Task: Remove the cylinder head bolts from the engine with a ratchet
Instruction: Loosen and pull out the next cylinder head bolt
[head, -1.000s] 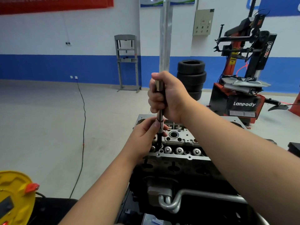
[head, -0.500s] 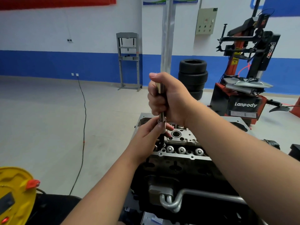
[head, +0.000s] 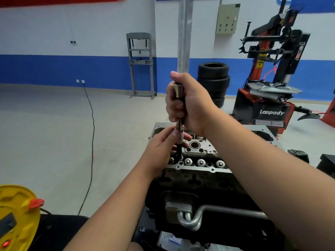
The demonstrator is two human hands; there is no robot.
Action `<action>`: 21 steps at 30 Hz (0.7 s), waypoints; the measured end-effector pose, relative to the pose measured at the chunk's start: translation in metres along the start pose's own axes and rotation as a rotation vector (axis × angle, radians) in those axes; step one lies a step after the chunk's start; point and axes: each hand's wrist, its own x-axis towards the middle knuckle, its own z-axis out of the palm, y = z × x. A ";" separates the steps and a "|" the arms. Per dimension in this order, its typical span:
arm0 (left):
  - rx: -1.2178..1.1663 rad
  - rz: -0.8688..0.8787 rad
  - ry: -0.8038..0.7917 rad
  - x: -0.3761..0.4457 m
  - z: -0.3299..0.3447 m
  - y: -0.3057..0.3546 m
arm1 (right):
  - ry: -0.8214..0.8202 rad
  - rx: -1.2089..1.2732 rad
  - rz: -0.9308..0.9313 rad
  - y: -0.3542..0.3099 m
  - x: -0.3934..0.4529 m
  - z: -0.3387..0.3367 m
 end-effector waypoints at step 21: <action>-0.006 0.036 0.149 0.004 0.005 -0.002 | 0.326 -0.246 -0.161 0.007 -0.004 0.013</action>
